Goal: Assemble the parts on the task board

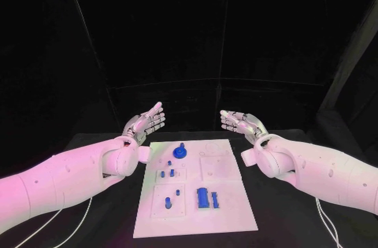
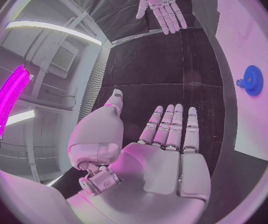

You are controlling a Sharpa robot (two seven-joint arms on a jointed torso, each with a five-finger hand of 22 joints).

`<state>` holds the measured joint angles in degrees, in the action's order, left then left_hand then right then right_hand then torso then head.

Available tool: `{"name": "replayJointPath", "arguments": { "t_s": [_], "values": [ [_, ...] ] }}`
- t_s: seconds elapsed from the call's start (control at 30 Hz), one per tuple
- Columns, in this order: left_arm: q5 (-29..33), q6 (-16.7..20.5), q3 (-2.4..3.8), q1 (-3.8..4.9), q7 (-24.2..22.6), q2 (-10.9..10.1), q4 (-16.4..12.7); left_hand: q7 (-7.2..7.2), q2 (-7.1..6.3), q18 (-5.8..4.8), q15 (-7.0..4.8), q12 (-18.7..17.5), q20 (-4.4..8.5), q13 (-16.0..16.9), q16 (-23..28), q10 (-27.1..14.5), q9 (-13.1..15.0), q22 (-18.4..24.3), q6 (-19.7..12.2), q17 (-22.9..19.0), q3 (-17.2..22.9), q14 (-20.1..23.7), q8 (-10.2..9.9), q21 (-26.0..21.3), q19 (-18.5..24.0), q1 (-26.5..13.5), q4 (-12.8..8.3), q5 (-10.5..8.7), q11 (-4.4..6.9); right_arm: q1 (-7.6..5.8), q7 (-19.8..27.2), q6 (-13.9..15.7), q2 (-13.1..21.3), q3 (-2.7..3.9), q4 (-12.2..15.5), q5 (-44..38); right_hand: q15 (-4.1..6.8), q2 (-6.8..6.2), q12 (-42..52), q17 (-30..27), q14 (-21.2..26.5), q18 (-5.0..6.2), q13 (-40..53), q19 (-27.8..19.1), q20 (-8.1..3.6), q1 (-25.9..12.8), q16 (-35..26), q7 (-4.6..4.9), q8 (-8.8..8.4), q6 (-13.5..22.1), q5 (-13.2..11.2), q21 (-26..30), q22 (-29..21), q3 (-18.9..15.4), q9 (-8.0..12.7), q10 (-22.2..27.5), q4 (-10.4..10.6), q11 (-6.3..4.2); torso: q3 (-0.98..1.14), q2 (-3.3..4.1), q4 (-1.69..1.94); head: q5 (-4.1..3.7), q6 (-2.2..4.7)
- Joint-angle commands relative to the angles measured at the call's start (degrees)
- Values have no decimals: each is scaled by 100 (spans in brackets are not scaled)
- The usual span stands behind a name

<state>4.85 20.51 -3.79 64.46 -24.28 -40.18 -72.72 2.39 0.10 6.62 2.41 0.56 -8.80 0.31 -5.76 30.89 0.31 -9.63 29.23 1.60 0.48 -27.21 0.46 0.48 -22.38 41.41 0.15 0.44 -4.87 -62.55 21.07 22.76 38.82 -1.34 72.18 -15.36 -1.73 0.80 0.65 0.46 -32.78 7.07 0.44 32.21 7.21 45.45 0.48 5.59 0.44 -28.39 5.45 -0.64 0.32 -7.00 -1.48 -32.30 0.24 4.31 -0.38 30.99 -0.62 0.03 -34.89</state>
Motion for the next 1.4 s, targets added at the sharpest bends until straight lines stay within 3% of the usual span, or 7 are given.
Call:
{"name": "replayJointPath", "arguments": {
  "t_s": [0.03, 0.17, 0.2, 0.27, 0.33, 0.37, 1.4],
  "values": [
    [-252, 1100, 96, -106, -304, -114, -496, -239, -10, -199, -241, -56, 281, -31, 576, -987, -31, 307, -933, -160, -48, 869, -46, -48, 714, -1321, -15, -44, 487, 55, 448, 1006, 158, 39, 503, 731, 173, -80, -65, -46, 1039, -212, -44, -1021, -228, -1440, -48, -559, -44, 898, -545, 64, -32, 226, 148, 1027, -24, -431, 38, 19, 62, -3, 51],
    [-360, 1682, 227, -255, -418, -269, -1062, -239, -10, -261, -241, -56, 363, -31, 576, -1279, -31, 399, -1209, -160, -48, 1125, -46, -48, 925, -1712, -15, -44, 487, 140, 643, 1524, 355, 83, 1088, 1101, 173, -80, -65, -46, 1340, -275, -44, -1318, -295, -1859, -48, -559, -44, 1161, -545, 64, -32, 286, 148, 1322, -24, -431, 38, 19, 62, -3, 51],
    [-381, 1798, 253, -285, -441, -301, -1175, -239, -10, -662, -241, -56, 384, -31, 576, -1349, -31, 420, -1274, -160, -48, 1188, -46, -48, 976, -1806, -15, -44, 487, 157, 682, 1628, 395, 91, 1205, 1175, 173, -80, -65, -46, 1421, -275, -44, -1397, -311, -1969, -48, -559, -44, 1232, -545, 64, -32, 293, 148, 1402, -24, -431, 38, 19, 62, -3, 51],
    [-418, 1999, 298, -337, -481, -354, -1372, -239, -10, -662, -241, -56, 422, -31, 576, -1487, -31, 463, -1405, -160, -48, 1309, -46, -48, 1076, -1989, -15, -44, 487, 186, 749, 1808, 463, 107, 1408, 1303, 173, -80, -65, -46, 1571, -707, -44, -1542, -721, -2176, -48, -559, -44, 1361, -545, 64, -32, 700, 148, 1547, -24, -431, 38, 19, 62, -3, 51],
    [-447, 2155, 333, -377, -511, -396, -1523, -239, -10, -662, -241, -56, 455, -31, 576, -1592, -31, 496, -1507, -160, -48, 1402, -46, -48, 1152, -2134, -15, -44, 487, 209, 802, 1948, 516, 118, 1566, 1403, 173, -80, -65, -46, 1682, -707, -44, -1653, -721, -2334, -48, -559, -44, 1459, -545, 64, -32, 700, 148, 1663, -24, -431, 38, 19, 62, -3, 51],
    [-464, 2244, 353, -400, -529, -420, -1610, -239, -10, -662, -241, -56, 880, -31, 576, -1693, -31, 528, -1601, -160, -48, 1492, -46, -48, 1227, -2269, -15, -44, 487, 222, 832, 2028, 547, 125, 1656, 1460, 173, -80, -65, -46, 1786, -707, -44, -1751, -721, -2477, -48, -559, -44, 1549, -545, 64, -32, 700, 148, 1762, -24, -431, 38, 19, 62, -3, 51],
    [-485, 2361, 379, -430, -552, -451, -1723, -239, -10, -662, -241, -56, 880, -31, 576, -2682, -31, 963, -2923, -160, -48, 2721, -46, -48, 2238, -3594, -15, -44, 487, 239, 872, 2135, 587, 134, 1777, 1536, 173, -80, -65, -46, 3278, -707, -44, -3221, -721, -4127, -48, -559, -44, 2839, -545, 64, -32, 700, 148, 3230, -24, -431, 38, 19, 62, -3, 51]
  ]
}}
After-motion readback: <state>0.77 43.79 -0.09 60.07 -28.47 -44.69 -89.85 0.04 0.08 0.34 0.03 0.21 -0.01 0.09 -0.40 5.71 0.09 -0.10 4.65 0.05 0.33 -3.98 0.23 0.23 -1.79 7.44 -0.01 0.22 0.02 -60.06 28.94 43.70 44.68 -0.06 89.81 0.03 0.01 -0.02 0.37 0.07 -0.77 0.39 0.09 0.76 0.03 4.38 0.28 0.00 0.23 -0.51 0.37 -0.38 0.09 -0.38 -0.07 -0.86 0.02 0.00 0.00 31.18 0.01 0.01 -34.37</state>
